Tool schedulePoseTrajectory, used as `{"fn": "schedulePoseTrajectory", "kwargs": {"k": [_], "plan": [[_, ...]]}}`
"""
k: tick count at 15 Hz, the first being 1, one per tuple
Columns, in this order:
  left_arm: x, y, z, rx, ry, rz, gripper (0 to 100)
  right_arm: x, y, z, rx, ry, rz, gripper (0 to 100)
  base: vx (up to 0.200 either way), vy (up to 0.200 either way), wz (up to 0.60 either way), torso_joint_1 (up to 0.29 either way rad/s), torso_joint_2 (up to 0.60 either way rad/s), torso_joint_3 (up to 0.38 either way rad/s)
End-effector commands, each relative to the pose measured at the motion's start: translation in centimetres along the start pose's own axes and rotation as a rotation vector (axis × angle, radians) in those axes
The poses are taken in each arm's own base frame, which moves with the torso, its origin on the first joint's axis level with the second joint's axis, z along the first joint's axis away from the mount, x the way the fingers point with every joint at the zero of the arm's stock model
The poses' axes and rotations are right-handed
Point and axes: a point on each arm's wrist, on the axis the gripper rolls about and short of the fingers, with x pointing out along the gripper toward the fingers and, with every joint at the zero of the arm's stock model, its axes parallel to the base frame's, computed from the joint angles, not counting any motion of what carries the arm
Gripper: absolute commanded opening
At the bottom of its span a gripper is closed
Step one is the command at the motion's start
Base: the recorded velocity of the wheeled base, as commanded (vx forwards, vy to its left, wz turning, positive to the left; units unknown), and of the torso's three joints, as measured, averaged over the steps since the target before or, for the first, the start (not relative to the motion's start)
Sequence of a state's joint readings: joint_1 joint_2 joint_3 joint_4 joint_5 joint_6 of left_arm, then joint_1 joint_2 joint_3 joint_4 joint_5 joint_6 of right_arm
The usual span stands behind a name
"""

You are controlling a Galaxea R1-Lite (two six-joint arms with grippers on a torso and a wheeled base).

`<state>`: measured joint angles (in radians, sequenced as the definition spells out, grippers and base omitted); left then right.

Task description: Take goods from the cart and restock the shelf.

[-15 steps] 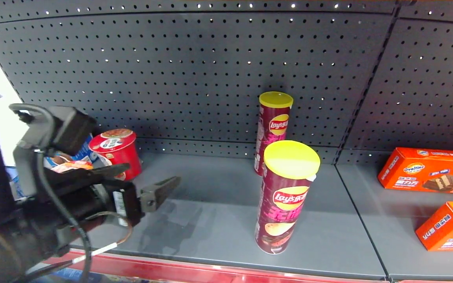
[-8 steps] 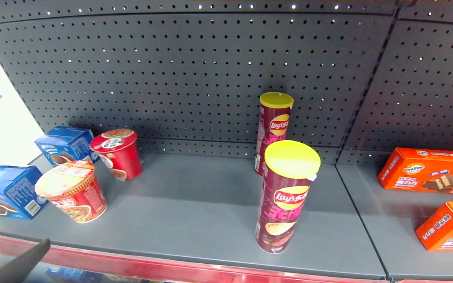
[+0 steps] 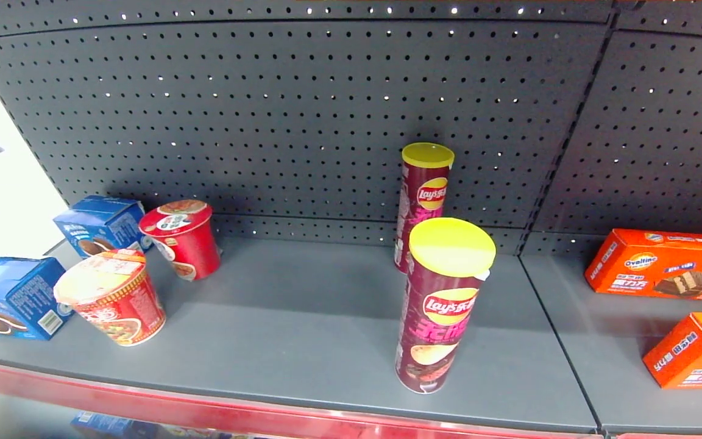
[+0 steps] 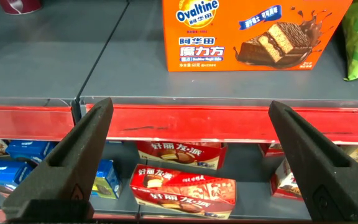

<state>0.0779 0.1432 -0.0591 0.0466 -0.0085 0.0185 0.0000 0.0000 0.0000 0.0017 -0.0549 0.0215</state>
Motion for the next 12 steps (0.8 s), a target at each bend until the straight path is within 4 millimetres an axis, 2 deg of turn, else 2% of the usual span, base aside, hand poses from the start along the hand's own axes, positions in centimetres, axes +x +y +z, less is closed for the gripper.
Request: {"fn": "schedulePoseTrajectory", "kwargs": {"k": [1,9,12], "plan": [[0.09,0.01,-1.32,-0.008,-0.032,0.035,100,0.01,0.0,-0.01,0.0,0.003,0.0,100,0.0,0.0,0.0,0.0,0.0,0.0],[0.07,0.08,-1.26,-0.045,-0.036,0.064,100,0.01,0.0,0.01,0.0,0.001,0.0,100,0.0,0.0,0.0,0.0,0.0,0.0],[0.08,-0.04,-1.26,0.007,-0.035,0.01,100,0.01,0.0,-0.01,0.0,0.003,0.0,100,0.0,0.0,0.0,0.0,0.0,0.0]]}}
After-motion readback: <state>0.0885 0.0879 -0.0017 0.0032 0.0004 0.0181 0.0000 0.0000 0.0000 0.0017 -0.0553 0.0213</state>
